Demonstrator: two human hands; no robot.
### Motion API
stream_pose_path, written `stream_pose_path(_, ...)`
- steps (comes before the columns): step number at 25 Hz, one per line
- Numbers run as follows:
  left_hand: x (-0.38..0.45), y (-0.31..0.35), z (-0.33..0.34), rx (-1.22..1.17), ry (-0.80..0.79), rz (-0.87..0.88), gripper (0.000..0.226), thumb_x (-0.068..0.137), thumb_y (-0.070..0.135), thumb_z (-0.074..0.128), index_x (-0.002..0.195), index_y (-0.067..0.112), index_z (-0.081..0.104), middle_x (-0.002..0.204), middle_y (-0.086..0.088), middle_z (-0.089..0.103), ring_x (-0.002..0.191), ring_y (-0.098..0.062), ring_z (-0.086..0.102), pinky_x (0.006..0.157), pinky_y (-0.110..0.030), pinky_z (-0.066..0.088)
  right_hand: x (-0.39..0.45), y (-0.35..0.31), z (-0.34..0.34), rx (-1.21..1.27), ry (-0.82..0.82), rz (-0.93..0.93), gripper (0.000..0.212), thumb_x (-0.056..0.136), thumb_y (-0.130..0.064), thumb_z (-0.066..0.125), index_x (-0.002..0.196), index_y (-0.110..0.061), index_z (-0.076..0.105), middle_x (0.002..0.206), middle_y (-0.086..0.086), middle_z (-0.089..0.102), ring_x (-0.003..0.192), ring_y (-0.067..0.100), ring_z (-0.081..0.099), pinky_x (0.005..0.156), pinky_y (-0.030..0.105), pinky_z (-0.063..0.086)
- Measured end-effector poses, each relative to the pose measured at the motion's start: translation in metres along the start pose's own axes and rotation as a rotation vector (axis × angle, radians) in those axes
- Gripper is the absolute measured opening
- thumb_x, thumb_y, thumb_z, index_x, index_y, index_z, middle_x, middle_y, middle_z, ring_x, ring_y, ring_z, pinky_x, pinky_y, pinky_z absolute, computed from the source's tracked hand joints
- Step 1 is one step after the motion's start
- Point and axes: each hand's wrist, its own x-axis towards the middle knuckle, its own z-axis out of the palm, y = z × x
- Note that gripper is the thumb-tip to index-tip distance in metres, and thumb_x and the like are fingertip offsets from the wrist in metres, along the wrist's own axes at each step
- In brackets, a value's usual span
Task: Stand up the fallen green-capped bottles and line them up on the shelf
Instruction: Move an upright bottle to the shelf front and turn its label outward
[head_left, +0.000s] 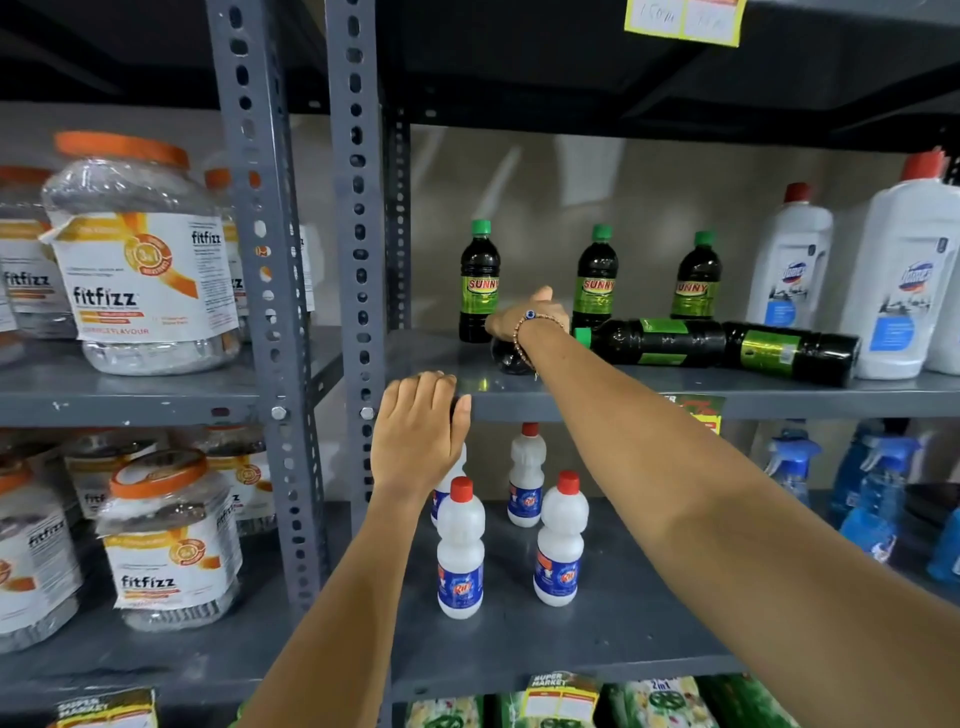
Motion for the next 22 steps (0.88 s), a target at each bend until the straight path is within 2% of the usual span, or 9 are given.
stream_pose_path(4,0.001,0.000,-0.001,0.026,0.003,-0.003,0.039,0.098,0.035,0.035,0.095,0.007,0.063,0.090,-0.008,0.068,0.080,-0.026,0.061,0.079,-0.037,0.047,-0.012,0.018,-0.002,0.142,0.058,-0.102,0.061,0.086,-0.035,0.057,0.131,-0.008,0.025,0.101,0.011,0.050,0.110,0.034,0.057,0.074,0.034,0.040)
stream_pose_path(8,0.000,0.000,0.000,0.016,0.010,-0.008,0.037,0.098,0.034,0.035,0.095,0.008,0.062,0.089,-0.008,0.066,0.079,-0.027,0.060,0.079,-0.037,0.045,-0.029,0.033,0.007,0.243,0.170,-0.327,0.053,0.089,-0.036,0.052,0.122,-0.002,0.030,0.113,0.024,0.056,0.103,0.042,0.055,0.073,0.036,0.036)
stream_pose_path(12,0.001,0.001,0.000,-0.002,-0.010,-0.005,0.036,0.096,0.034,0.037,0.096,0.009,0.062,0.092,-0.008,0.067,0.081,-0.027,0.062,0.079,-0.039,0.048,-0.042,0.046,0.018,0.345,0.204,-0.463,0.044,0.095,-0.040,0.047,0.108,-0.001,0.032,0.107,0.014,0.043,0.090,0.037,0.052,0.077,0.044,0.046)
stream_pose_path(14,0.002,0.001,-0.001,-0.006,-0.008,-0.005,0.035,0.096,0.034,0.038,0.096,0.008,0.063,0.092,-0.008,0.068,0.081,-0.026,0.063,0.078,-0.038,0.049,-0.046,0.049,0.022,0.270,0.193,-0.512,0.044,0.098,-0.042,0.042,0.109,-0.001,0.032,0.104,0.010,0.033,0.083,0.031,0.046,0.075,0.047,0.047)
stream_pose_path(16,0.001,0.000,-0.003,-0.012,-0.010,-0.002,0.035,0.096,0.033,0.038,0.095,0.008,0.063,0.092,-0.008,0.068,0.081,-0.026,0.062,0.078,-0.038,0.049,-0.049,0.049,0.025,0.181,0.162,-0.561,0.040,0.098,-0.043,0.040,0.106,-0.005,0.031,0.108,0.013,0.034,0.081,0.032,0.047,0.069,0.042,0.043)
stream_pose_path(18,0.000,0.001,-0.004,-0.021,-0.019,0.003,0.036,0.097,0.033,0.036,0.096,0.008,0.062,0.092,-0.008,0.067,0.082,-0.026,0.061,0.079,-0.038,0.048,-0.049,0.049,0.024,0.143,0.106,-0.598,0.039,0.098,-0.044,0.041,0.105,-0.008,0.028,0.119,0.018,0.039,0.088,0.038,0.054,0.070,0.039,0.041)
stream_pose_path(22,0.002,0.000,-0.006,-0.049,-0.045,0.004,0.037,0.098,0.034,0.033,0.098,0.008,0.060,0.094,-0.008,0.066,0.083,-0.026,0.060,0.080,-0.038,0.046,-0.047,0.050,0.018,0.128,0.017,-0.572,0.052,0.097,-0.047,0.042,0.118,-0.002,0.027,0.127,0.018,0.036,0.099,0.041,0.057,0.073,0.038,0.040)
